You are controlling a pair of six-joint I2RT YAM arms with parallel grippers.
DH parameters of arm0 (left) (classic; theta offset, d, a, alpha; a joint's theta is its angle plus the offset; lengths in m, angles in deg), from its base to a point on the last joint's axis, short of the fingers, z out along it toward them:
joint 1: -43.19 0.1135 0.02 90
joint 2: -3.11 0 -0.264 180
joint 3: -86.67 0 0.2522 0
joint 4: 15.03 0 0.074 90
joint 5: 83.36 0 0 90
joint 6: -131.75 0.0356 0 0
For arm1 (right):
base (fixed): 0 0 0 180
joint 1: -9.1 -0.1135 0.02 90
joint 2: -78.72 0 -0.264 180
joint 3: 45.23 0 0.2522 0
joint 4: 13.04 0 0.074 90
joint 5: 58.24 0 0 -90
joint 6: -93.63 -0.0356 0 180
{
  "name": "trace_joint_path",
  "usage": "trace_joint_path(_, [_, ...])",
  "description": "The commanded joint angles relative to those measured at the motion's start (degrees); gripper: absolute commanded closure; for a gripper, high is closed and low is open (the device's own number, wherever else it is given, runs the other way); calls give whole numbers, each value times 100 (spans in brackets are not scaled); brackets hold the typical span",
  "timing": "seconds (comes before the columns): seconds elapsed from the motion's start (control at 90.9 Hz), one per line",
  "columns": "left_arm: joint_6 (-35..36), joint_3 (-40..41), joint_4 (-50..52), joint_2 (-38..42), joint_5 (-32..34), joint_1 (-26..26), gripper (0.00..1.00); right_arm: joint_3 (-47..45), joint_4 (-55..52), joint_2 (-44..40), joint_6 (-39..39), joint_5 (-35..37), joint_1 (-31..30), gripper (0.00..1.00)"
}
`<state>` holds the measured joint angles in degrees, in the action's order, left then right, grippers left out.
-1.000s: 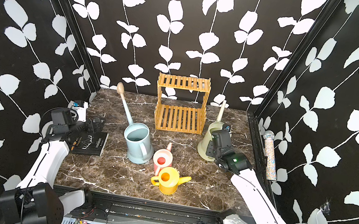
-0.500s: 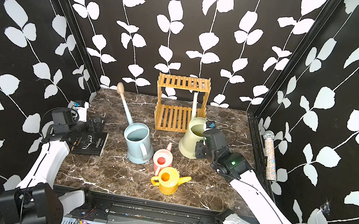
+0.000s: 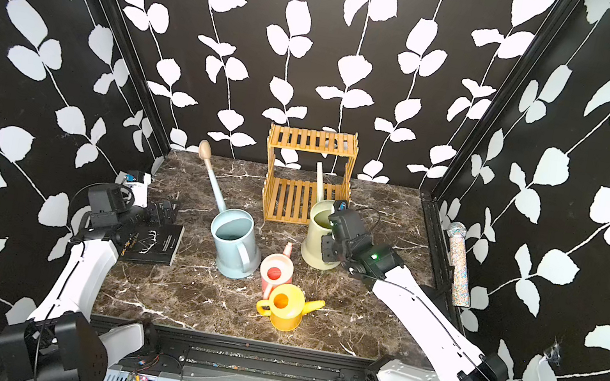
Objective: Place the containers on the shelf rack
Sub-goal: 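Place the container on the shelf.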
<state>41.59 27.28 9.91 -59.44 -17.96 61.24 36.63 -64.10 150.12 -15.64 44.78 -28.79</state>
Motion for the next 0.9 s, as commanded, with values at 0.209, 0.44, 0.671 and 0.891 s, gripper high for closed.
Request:
trace_joint_path(0.209, [103,51,-46,154,7,-16,2,415,1171,559,200,8,374,94])
trace_joint_path(0.44, [113,9,-36,85,37,-11,2,651,1665,958,119,-225,675,94])
trace_joint_path(0.671, [139,24,-42,59,59,-11,1,1136,1928,1463,158,-306,806,94])
trace_joint_path(0.891, [152,19,-38,67,53,1,1,1492,2101,1909,167,-476,951,94])
